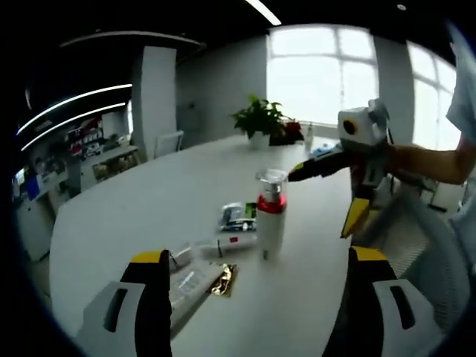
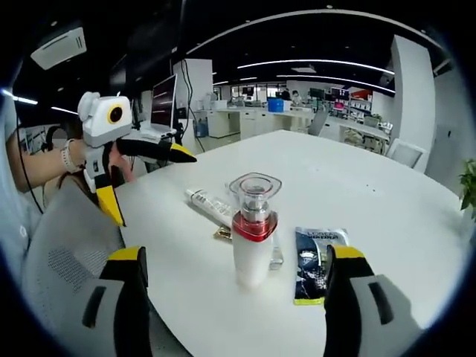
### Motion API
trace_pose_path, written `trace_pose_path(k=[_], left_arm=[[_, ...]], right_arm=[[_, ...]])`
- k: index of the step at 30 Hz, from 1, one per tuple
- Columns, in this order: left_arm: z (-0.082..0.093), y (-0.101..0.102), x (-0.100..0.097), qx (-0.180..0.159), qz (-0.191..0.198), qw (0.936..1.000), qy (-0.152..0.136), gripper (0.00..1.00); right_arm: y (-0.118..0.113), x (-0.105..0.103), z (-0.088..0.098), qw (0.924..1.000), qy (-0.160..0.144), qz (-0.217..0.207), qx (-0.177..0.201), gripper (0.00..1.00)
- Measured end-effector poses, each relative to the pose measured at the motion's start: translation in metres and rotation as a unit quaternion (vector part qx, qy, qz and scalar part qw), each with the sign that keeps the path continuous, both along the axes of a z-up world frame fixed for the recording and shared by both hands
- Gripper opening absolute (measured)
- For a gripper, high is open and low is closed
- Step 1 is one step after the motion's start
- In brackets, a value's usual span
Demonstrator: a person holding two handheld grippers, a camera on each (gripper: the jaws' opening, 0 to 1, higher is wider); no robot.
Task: Arrange the skincare products in the storage area until every visible bottle or jar stands upright without overlapping.
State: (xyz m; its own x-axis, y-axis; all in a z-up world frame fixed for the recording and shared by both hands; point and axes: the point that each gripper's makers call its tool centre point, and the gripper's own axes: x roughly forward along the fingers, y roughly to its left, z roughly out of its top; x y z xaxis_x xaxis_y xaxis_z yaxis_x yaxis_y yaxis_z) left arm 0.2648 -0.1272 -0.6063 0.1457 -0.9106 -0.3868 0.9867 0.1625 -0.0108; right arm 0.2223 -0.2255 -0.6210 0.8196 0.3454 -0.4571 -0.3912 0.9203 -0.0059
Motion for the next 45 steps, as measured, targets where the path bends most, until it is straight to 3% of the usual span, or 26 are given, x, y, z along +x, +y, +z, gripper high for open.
trace_pose_path(k=[10,14,24,30,34,41,45], left_arm=[[-0.010,0.016,-0.008,0.043,0.004,0.9991,0.003,0.97],[-0.012,0.021,-0.008,0.043,0.008,0.9990,-0.011,0.97],[-0.013,0.029,-0.009,0.044,0.011,0.9989,-0.009,0.97],[-0.011,0.031,0.001,0.041,0.025,0.9980,-0.041,0.97],[-0.008,0.030,0.005,0.032,0.023,0.9984,-0.041,0.97],[-0.028,0.034,0.014,0.085,0.020,0.9953,-0.041,0.97],[-0.030,0.032,0.024,0.084,0.023,0.9946,-0.056,0.97]], right_arm=[[-0.001,-0.007,0.005,0.9997,-0.004,-0.022,-0.006,1.00],[0.004,-0.010,0.002,0.9998,-0.001,-0.019,-0.011,1.00],[0.004,-0.013,0.003,0.9995,0.003,-0.027,-0.017,1.00],[0.005,-0.013,0.006,0.9992,0.000,-0.027,-0.031,1.00],[0.004,-0.011,0.004,0.9986,0.003,-0.029,-0.044,1.00],[-0.002,-0.007,0.002,0.9981,0.000,-0.037,-0.049,1.00],[-0.003,-0.008,-0.003,0.9982,0.009,-0.040,-0.044,1.00]])
